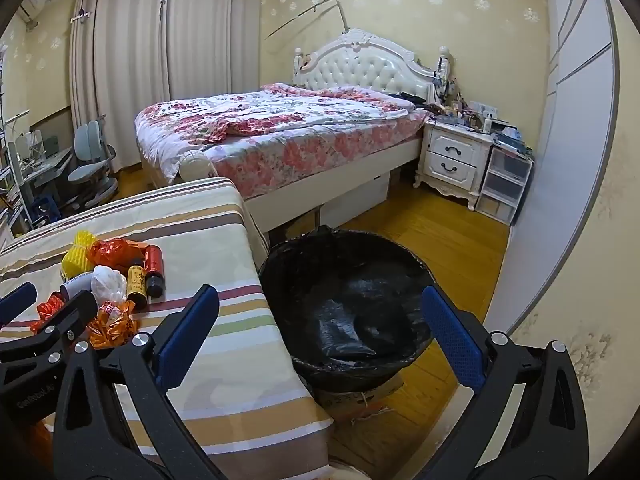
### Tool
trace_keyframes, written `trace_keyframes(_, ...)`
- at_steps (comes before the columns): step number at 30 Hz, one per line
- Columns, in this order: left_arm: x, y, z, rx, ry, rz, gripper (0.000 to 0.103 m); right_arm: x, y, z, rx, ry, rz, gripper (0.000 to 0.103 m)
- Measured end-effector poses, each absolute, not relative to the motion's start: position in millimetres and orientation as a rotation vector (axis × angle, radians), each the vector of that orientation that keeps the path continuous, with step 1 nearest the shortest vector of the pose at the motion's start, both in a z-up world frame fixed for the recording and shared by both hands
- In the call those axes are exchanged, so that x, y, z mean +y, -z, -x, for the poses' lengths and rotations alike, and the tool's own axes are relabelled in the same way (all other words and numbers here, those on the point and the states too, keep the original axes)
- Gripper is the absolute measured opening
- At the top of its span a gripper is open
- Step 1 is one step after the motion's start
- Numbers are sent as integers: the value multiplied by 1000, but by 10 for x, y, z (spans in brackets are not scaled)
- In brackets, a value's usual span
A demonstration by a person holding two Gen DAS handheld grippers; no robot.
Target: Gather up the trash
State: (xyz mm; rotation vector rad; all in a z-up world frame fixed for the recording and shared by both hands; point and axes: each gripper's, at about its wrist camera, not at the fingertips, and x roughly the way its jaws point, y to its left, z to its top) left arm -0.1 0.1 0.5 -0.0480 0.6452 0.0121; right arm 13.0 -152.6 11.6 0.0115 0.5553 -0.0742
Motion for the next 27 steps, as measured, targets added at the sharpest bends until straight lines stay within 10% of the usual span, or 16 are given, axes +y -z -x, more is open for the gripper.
trace_keyframes(27,-124,-82,36,637,-5,38,97,-1686,-137,-74,542,98,-26,99)
